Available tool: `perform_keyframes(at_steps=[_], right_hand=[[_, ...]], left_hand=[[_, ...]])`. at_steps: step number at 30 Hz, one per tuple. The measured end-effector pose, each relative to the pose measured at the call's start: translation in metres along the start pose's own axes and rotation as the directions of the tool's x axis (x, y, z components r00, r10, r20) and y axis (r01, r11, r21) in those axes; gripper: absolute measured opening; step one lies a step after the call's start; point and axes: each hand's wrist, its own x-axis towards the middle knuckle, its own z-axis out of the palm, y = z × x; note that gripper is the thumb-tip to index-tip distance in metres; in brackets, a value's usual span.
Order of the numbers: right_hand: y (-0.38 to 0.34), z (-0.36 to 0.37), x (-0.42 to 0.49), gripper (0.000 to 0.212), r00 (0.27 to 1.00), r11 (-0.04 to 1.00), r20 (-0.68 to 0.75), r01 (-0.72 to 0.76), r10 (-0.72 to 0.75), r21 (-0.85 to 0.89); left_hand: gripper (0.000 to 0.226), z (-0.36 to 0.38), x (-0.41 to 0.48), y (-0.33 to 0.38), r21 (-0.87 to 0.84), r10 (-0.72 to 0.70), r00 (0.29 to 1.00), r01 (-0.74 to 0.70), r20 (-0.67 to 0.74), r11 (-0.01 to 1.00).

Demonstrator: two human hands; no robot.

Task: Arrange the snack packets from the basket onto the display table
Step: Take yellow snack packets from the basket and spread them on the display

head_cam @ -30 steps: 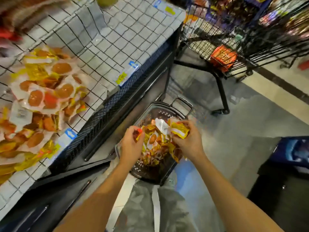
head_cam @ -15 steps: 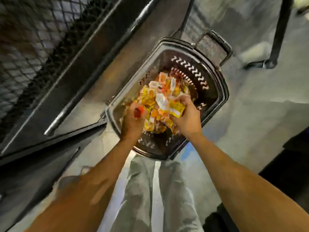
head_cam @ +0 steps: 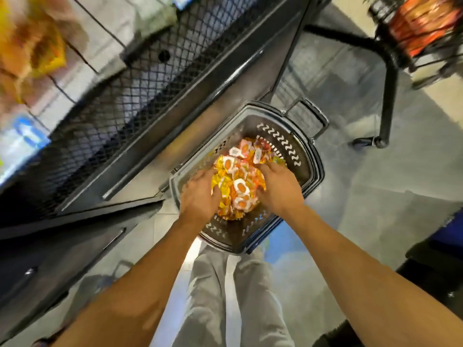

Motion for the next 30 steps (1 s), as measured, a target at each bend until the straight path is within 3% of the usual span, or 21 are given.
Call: perform_keyframes(at_steps=[7, 11, 14, 19, 25, 30], right_hand=[[-0.075, -0.148, -0.064, 0.043, 0.976, 0.957, -0.055, 0.196, -0.213, -0.215], [-0.127, -0.210, -0.100, 0.042, 0.923, 0.918, -0.136, 0.324, -0.360, -0.228], [-0.169, -0.241, -0.116, 0.045, 0.880, 0.865, -0.118, 0.414, -0.460, -0.284], [-0.237, -0.261, -0.118, 0.050, 0.816, 0.793, -0.081, 0.526, -0.572, -0.309], [-0.310, -0.256, -0.104, 0.050, 0.744, 0.733, -0.085, 0.621, -0.663, -0.278], [-0.365, -0.241, -0.079, 0.061, 0.719, 0.694, -0.041, 0.653, -0.694, -0.304]], left_hand=[[0.036, -0.134, -0.089, 0.056, -0.029, 0.051, 0.977, -0.058, -0.207, 0.998], [0.039, -0.196, -0.144, 0.064, -0.074, 0.034, 0.937, -0.063, -0.347, 0.995], [0.039, -0.232, -0.179, 0.057, -0.033, 0.024, 0.899, -0.043, -0.437, 0.999], [0.040, -0.280, -0.220, 0.016, -0.067, -0.099, 0.833, 0.075, -0.545, 0.995], [0.037, -0.326, -0.234, -0.054, -0.085, -0.143, 0.739, 0.116, -0.659, 0.990], [0.070, -0.354, -0.218, -0.108, -0.110, -0.197, 0.747, 0.164, -0.636, 0.980]])
